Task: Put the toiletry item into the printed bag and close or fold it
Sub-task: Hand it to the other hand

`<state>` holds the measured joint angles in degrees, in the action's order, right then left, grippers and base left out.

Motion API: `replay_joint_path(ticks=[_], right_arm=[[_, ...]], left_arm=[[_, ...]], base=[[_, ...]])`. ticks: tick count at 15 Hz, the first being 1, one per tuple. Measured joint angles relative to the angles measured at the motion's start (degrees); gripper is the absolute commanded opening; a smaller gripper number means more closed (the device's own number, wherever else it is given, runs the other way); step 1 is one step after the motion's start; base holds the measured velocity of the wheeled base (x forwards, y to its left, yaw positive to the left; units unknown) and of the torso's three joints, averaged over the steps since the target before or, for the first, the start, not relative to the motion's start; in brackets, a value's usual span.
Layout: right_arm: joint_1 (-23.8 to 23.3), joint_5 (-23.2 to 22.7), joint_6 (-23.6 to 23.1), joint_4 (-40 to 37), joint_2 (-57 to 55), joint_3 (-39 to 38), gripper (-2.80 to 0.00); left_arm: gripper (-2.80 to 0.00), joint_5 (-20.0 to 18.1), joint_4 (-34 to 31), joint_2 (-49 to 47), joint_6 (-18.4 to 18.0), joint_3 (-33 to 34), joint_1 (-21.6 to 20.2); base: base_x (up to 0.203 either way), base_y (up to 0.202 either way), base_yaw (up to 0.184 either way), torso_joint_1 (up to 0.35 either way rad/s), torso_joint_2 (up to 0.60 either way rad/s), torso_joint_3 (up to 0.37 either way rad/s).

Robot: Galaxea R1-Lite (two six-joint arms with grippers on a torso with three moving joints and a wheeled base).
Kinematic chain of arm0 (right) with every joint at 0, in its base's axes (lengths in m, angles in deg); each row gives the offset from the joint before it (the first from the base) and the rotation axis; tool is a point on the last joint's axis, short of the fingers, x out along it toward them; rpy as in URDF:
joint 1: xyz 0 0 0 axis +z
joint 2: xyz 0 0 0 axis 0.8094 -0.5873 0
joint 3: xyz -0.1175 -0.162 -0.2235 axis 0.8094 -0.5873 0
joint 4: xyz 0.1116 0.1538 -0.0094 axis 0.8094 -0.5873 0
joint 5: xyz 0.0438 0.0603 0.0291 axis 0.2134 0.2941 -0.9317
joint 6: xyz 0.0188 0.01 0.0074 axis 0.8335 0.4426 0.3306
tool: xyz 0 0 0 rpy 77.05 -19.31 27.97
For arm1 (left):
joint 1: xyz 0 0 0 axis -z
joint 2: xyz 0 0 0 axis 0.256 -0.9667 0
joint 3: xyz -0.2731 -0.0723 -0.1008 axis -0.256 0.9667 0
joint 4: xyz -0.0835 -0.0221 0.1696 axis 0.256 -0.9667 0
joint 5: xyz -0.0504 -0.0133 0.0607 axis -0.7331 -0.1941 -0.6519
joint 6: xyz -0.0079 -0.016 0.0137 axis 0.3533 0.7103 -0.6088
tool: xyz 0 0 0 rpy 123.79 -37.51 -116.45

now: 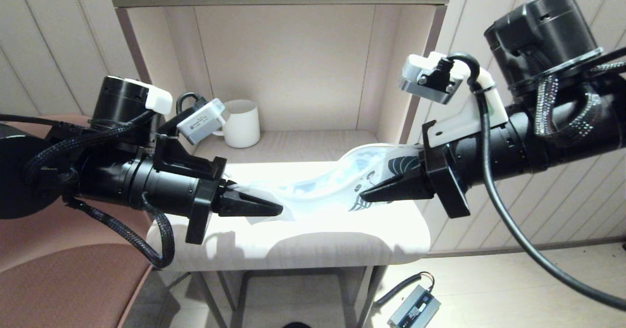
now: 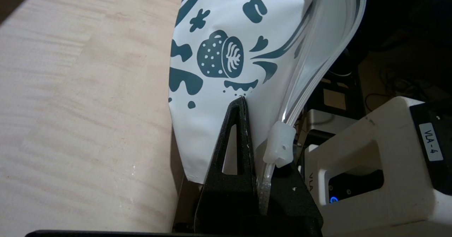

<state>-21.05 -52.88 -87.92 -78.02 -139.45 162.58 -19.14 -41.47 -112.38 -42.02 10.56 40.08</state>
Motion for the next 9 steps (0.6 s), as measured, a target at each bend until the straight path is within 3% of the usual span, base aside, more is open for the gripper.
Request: replay_joint_path(ticks=[6,9], right_arm=[[-1.7,0.0,-0.3,-0.4,1.9,-1.7,0.0],[-3.9,-0.1,-0.5,-0.4,4.6,-3.7,0.0]], left_arm=[[-2.8,0.0,0.0,0.1,0.0,0.2,-0.3],[-2.8,-0.2,0.0,0.5,0.0,0.8,-2.9]], base=[[0.0,0.0,0.0,0.0,0.0,0.0],[0.0,0.0,0.0,0.0,0.0,0.0]])
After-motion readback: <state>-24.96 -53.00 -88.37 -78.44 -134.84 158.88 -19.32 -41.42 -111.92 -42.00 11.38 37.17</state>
